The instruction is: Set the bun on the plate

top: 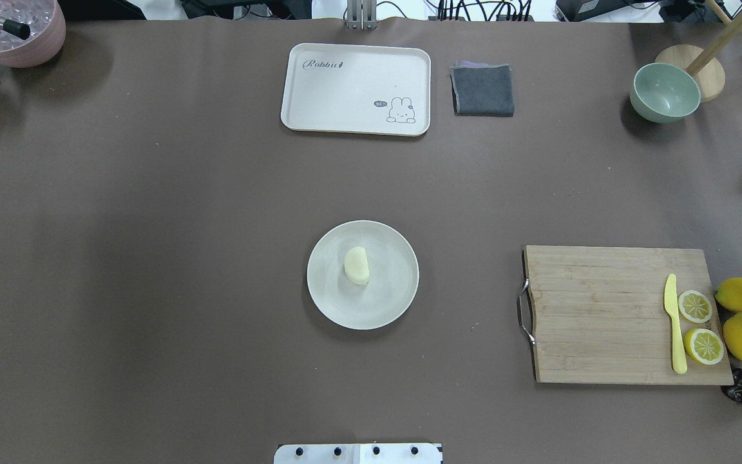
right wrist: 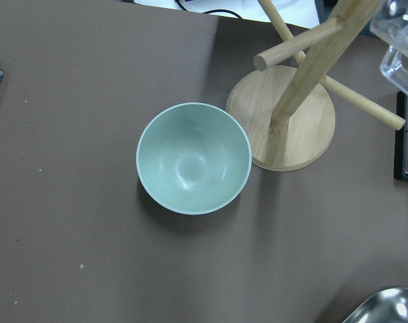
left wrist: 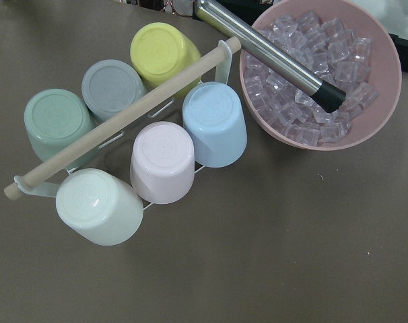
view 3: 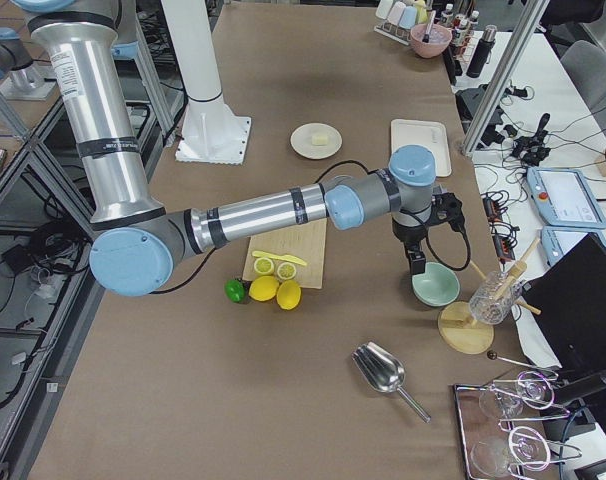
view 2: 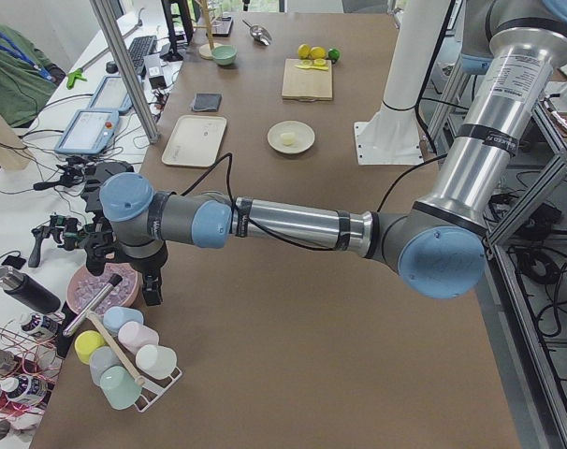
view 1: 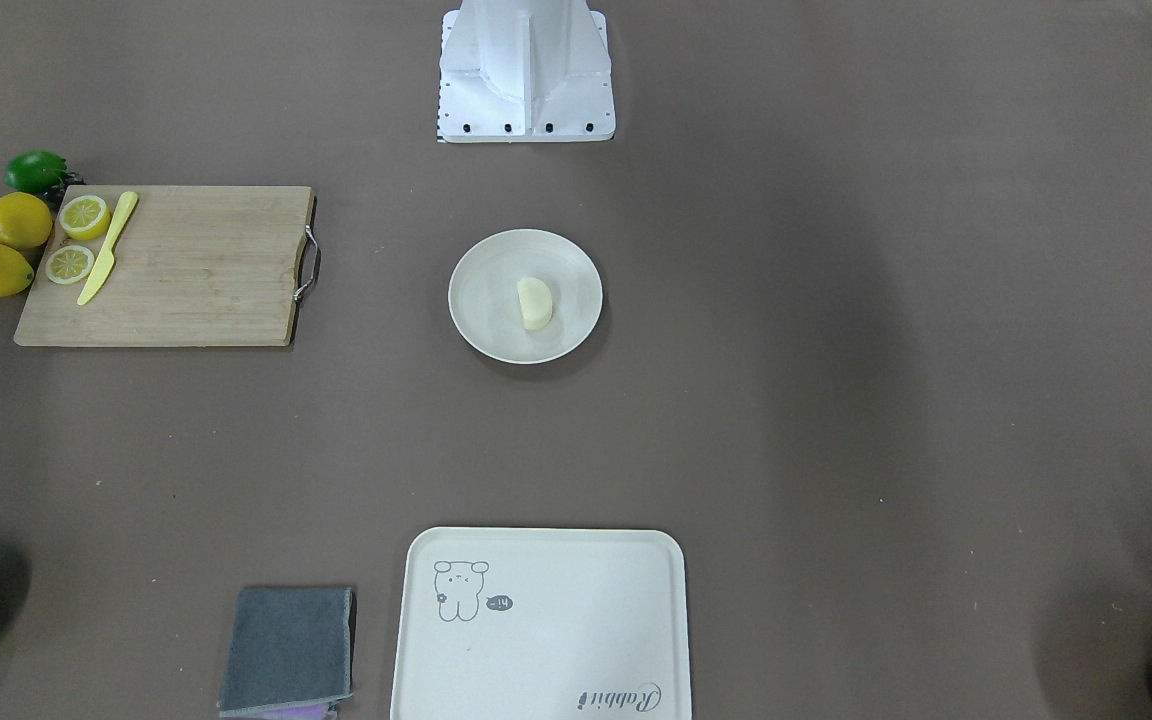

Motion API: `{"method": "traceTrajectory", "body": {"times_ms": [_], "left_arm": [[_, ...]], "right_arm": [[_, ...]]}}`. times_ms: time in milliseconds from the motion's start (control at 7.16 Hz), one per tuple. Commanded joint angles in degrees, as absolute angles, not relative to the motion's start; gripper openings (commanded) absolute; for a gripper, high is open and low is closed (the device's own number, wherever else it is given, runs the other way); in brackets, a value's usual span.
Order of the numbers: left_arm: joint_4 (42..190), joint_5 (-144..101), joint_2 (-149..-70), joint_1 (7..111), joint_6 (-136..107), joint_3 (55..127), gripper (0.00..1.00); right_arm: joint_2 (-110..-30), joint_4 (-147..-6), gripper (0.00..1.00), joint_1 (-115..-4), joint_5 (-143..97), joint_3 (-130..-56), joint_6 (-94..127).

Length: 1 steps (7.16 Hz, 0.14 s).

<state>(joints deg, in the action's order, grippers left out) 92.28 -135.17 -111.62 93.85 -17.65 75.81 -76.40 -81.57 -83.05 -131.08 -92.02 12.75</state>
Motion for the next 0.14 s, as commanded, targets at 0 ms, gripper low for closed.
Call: {"method": "traceTrajectory", "body": {"times_ms": [0], "left_arm": [[92.2, -135.18, -111.62, 93.78, -17.67, 75.85, 0.98]], "right_arm": [[-76.38, -81.39, 1.0, -83.06, -130.87, -91.76, 12.74]]}}
